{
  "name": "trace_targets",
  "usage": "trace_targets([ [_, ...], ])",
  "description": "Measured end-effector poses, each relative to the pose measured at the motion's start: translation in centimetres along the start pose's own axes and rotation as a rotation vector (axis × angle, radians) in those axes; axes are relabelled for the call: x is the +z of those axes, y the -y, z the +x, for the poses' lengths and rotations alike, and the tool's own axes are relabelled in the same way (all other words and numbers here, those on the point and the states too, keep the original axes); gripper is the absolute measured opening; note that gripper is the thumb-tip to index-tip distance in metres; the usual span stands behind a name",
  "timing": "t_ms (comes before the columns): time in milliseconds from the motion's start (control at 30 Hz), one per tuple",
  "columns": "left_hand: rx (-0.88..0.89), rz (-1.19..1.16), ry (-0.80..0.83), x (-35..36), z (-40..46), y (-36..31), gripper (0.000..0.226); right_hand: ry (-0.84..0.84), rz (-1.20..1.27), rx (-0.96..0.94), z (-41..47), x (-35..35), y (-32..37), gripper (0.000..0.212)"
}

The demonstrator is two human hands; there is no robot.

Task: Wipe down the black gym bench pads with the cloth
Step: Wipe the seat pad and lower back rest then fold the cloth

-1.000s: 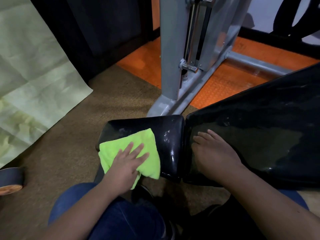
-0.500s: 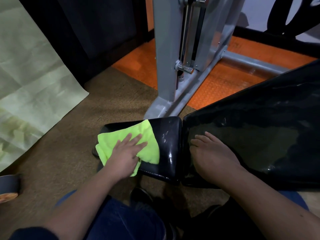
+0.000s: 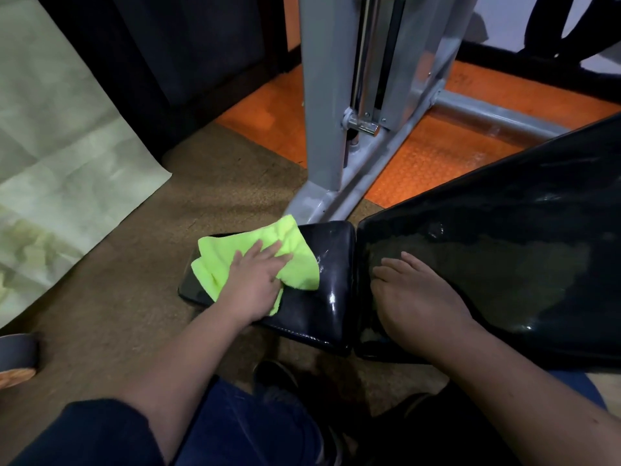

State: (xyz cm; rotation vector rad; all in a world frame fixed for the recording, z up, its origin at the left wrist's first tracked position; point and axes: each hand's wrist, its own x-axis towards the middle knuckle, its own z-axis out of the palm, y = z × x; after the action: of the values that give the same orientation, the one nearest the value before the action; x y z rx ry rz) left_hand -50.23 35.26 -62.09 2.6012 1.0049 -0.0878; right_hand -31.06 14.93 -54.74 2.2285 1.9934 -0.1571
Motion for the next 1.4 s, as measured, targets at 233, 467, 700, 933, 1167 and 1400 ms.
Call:
trace_targets([
  [233, -0.028, -0.031, -0.043, 0.0, 1.0, -0.6, 0.061, 0.004, 0.008, 0.003, -0.1, -0.3, 0.1, 0.039],
  [467, 0.019, -0.01, -0.102, -0.2, 1.5, 0.7, 0.071, -0.003, 0.014, 0.0, -0.1, 0.1, -0.1, 0.036],
  [700, -0.064, 0.151, -0.038, 0.1, 2.0, 1.9, 0.065, 0.023, -0.053, 0.02, 0.2, 0.8, -0.1, 0.03],
  [933, -0.021, 0.217, -0.039, 0.2, 1.9, 3.1, 0.071, 0.026, -0.079, 0.018, 0.2, 0.9, -0.2, 0.035],
  [1167, 0.046, 0.25, -0.05, 0.7, 2.3, 2.4, 0.069, 0.011, -0.071, 0.029, 0.1, 0.8, -0.2, 0.039],
  [1400, 0.028, 0.185, -0.093, 1.0, 3.0, 2.5, 0.061, 0.003, -0.075, 0.021, 0.1, 1.0, -0.2, 0.034],
])
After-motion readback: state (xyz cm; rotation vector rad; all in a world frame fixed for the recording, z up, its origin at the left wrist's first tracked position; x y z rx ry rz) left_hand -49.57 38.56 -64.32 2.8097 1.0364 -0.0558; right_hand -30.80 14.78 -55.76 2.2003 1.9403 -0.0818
